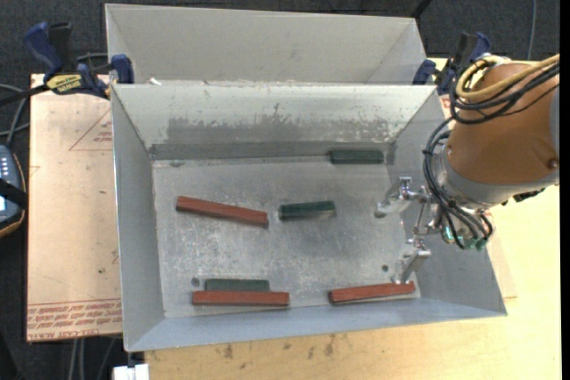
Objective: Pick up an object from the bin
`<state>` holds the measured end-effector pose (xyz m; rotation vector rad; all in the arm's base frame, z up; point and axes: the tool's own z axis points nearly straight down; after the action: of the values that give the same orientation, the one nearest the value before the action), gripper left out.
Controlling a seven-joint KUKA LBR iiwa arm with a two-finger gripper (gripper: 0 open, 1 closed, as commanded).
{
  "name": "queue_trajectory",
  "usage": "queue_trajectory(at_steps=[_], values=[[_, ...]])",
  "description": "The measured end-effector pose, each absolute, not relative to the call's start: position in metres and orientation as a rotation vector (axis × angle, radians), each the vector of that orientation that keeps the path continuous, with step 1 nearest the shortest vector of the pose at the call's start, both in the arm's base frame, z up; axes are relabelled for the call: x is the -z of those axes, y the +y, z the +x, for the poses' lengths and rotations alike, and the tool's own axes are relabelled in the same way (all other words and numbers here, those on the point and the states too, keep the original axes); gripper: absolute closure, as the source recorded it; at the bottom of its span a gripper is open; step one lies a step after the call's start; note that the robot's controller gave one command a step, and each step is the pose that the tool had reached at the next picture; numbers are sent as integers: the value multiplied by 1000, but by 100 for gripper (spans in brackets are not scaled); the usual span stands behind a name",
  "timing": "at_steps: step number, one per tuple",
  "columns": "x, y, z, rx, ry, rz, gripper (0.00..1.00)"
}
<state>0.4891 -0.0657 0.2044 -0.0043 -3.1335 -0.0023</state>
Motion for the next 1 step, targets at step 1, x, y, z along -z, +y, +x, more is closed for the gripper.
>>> queue_trajectory(at_steps=[1], values=[[-208,-65,491,1,-3142,-1,0]])
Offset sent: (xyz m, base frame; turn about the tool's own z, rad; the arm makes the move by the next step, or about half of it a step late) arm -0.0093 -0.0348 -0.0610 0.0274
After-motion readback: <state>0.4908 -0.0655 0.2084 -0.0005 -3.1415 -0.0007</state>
